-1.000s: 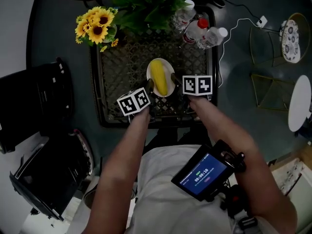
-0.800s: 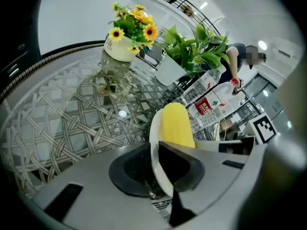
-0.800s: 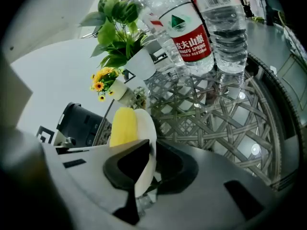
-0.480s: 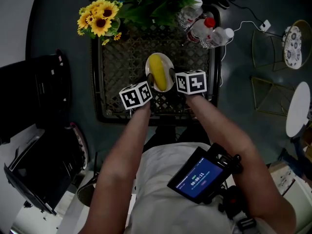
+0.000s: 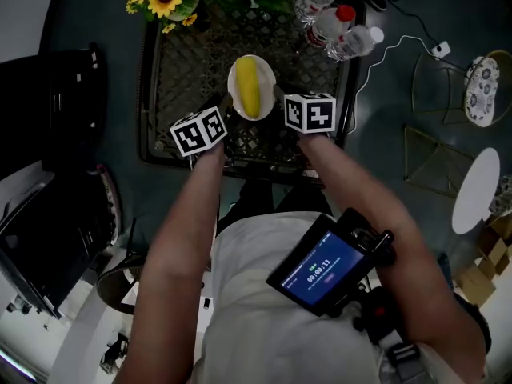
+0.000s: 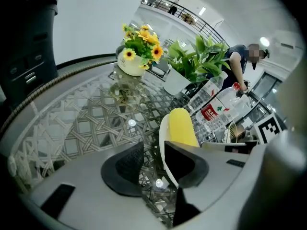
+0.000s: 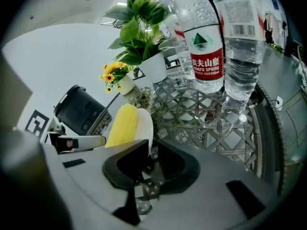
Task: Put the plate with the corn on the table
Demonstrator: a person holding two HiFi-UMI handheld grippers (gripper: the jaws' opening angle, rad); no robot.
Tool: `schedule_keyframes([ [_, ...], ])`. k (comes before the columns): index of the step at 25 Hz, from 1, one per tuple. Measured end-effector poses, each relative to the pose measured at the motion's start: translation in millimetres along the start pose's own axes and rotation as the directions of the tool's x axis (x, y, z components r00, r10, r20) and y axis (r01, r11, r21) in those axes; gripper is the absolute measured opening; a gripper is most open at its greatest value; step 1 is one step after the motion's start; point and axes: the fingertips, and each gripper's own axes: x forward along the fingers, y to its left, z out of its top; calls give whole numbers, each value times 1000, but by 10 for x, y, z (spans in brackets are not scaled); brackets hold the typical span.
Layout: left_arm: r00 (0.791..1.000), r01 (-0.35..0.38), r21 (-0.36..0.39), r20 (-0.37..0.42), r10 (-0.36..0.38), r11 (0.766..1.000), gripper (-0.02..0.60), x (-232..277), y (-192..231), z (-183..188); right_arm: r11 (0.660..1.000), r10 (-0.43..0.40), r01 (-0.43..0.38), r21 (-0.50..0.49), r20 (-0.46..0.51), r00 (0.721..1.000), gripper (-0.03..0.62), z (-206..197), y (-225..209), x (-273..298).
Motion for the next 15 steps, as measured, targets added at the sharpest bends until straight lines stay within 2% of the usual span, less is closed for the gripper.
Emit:
schedule_keyframes([
  [6,996,-9,-48,91,14,999,114,-431,-58,-227,998,55,-54,-31,61,997,37,34,-39,-357],
  [8,994,-15,-47,109,20,999,114,-567,-130,-351,995,84,-81,-51,66,994,35,38,-21,-519],
  [9,993,-16,-49,119,22,999,113,-637,-170,-412,993,103,-99,-61,68,992,7,36,1,-601],
  [14,985,-38,-61,163,48,997,108,-1007,-397,-678,975,201,-193,-115,62,978,6,-14,129,-1027],
  [15,984,-44,-60,173,54,997,84,-1079,-450,-720,971,213,-204,-124,59,975,5,-31,134,-1112],
])
